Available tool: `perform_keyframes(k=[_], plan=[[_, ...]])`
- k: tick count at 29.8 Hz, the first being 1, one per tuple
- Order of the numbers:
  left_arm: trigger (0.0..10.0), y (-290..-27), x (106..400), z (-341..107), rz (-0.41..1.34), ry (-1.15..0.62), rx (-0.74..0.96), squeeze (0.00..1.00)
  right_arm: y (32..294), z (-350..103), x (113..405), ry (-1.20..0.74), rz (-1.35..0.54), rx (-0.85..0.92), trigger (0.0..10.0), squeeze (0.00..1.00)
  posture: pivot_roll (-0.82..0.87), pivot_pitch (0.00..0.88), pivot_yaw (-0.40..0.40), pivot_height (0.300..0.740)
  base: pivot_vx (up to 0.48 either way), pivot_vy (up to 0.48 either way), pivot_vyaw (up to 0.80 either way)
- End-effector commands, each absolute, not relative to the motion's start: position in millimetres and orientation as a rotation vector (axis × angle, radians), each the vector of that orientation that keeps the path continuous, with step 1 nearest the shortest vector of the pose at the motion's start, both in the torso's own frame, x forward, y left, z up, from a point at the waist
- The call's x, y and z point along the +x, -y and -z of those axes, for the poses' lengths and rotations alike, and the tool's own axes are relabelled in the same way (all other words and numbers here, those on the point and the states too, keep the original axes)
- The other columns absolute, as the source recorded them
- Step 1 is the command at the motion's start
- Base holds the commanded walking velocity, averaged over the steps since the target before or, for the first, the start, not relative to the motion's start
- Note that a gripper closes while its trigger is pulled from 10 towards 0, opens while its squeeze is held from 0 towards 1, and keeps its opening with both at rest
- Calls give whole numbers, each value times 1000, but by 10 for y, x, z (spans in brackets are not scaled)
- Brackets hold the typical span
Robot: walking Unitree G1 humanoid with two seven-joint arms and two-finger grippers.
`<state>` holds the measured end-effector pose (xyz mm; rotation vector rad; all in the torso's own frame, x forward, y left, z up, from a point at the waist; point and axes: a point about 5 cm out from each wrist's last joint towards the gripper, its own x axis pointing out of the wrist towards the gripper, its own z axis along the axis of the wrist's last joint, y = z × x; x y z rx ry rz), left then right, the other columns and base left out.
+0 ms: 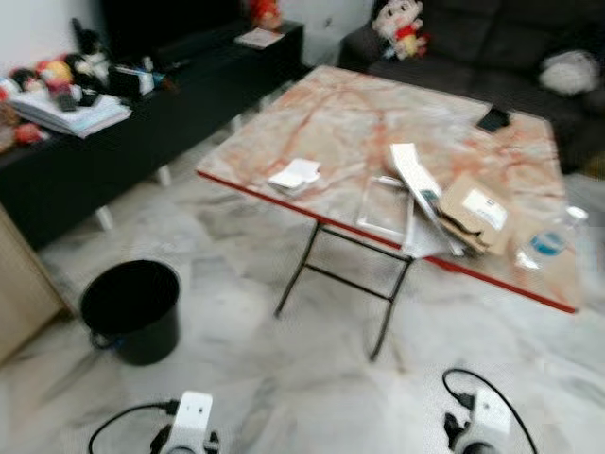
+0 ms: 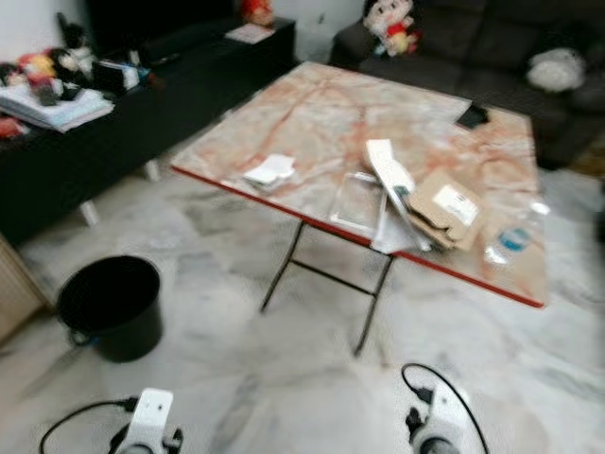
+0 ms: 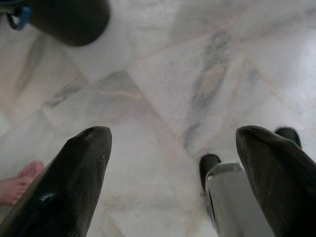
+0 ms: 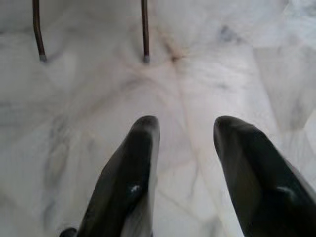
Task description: Picking trash to rubbish bin
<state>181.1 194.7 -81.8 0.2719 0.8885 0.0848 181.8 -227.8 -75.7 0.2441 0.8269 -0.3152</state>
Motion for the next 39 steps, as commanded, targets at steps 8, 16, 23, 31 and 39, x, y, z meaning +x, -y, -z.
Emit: perform_keyframes(k=[8,16,23,31,39], plan=[[10000,-1907,1816,825,-80,-897,270,0,2354,753,1790,-829,340,240,10000,0,142,0,-90,740,0,-131,-755],[10000,-1900,1823,822,-80,-895,269,0,2353,750,1796,-828,340,241,10000,0,140,0,-90,740,0,0,-756],[10000,-1902,1827,820,-67,-893,276,0,2312,748,1819,-814,356,262,10000,0,146,0,-65,740,0,0,-536],[10000,-1954,1898,777,-42,-871,314,0,2231,758,1836,-811,357,270,10000,0,152,0,-39,740,0,0,0],[10000,-2001,2150,611,-124,-748,262,0,2270,614,2073,-722,354,240,10000,0,151,0,-21,740,0,0,0]])
